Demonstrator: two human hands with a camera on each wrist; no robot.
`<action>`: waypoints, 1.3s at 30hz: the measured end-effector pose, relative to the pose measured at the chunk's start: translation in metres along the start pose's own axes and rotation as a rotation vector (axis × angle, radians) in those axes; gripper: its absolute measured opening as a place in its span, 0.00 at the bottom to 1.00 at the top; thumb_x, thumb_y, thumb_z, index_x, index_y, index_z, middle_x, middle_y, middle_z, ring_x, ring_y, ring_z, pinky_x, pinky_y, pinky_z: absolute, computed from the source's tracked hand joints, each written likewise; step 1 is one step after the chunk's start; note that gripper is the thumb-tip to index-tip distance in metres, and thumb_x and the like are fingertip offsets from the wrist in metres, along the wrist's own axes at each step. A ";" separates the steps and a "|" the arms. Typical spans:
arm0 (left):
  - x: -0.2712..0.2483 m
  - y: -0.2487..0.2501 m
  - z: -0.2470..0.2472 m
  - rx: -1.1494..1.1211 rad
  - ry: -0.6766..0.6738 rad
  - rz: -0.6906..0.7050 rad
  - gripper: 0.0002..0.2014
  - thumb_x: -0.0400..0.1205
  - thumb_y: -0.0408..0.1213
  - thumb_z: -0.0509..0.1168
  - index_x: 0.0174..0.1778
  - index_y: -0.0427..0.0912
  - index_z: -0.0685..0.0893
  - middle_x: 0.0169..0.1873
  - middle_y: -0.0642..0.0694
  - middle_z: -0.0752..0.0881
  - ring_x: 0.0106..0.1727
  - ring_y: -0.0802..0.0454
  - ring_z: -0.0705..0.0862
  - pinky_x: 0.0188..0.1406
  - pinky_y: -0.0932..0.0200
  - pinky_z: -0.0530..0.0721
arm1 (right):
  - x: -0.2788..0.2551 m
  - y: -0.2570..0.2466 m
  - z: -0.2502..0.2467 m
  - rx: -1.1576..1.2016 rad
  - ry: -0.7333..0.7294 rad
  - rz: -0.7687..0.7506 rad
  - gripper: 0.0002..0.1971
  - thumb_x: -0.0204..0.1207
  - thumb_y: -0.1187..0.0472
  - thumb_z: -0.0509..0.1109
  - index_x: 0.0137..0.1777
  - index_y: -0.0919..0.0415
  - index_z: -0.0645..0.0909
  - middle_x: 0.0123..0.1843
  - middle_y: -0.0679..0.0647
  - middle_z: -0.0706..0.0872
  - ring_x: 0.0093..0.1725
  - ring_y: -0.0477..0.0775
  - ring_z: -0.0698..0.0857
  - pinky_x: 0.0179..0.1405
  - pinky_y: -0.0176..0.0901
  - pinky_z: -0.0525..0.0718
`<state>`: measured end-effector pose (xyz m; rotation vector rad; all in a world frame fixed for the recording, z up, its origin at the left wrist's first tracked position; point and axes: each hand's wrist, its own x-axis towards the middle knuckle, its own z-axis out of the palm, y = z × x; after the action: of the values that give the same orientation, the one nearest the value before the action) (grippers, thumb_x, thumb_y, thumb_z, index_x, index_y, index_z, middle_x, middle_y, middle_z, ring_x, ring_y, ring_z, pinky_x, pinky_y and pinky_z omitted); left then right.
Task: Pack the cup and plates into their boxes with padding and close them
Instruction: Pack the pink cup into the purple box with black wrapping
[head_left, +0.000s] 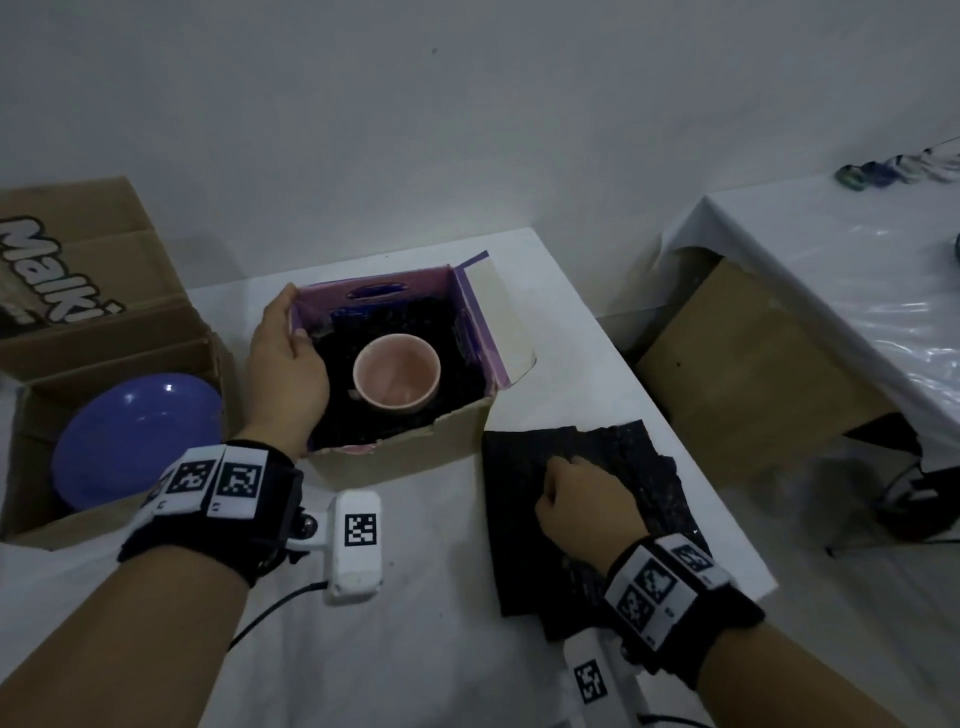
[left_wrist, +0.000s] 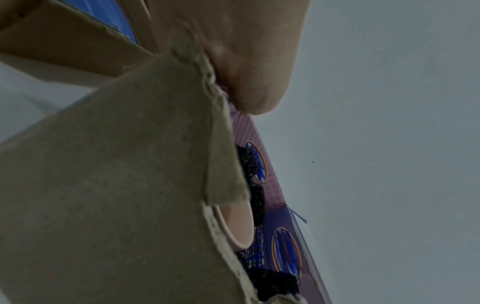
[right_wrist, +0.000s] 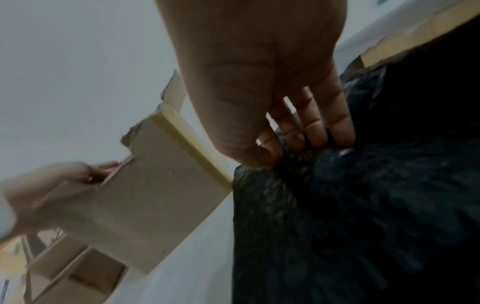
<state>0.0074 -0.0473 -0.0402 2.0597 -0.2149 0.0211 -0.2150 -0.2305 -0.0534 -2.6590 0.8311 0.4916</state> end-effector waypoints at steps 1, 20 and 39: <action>0.000 0.000 0.000 -0.003 0.000 -0.002 0.23 0.87 0.31 0.49 0.79 0.49 0.65 0.77 0.45 0.70 0.76 0.49 0.69 0.69 0.67 0.63 | 0.002 0.004 -0.002 0.041 0.013 -0.009 0.11 0.78 0.55 0.62 0.55 0.60 0.76 0.56 0.58 0.79 0.54 0.61 0.81 0.51 0.49 0.82; -0.001 0.000 -0.002 -0.025 -0.011 -0.031 0.23 0.87 0.34 0.49 0.78 0.54 0.66 0.76 0.46 0.72 0.74 0.47 0.72 0.67 0.63 0.66 | 0.001 -0.028 0.014 -0.069 -0.052 0.066 0.27 0.85 0.56 0.49 0.83 0.59 0.52 0.85 0.64 0.47 0.83 0.68 0.47 0.80 0.68 0.50; -0.002 -0.002 -0.003 -0.384 -0.007 -0.064 0.17 0.89 0.38 0.48 0.72 0.56 0.73 0.71 0.51 0.75 0.72 0.54 0.73 0.73 0.56 0.71 | 0.052 -0.123 -0.063 -0.429 -0.013 -0.619 0.25 0.86 0.53 0.48 0.81 0.32 0.49 0.85 0.64 0.45 0.83 0.66 0.46 0.80 0.63 0.40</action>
<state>0.0060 -0.0434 -0.0411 1.6827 -0.1440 -0.0626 -0.0876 -0.1839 0.0048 -3.0790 -0.1494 0.5620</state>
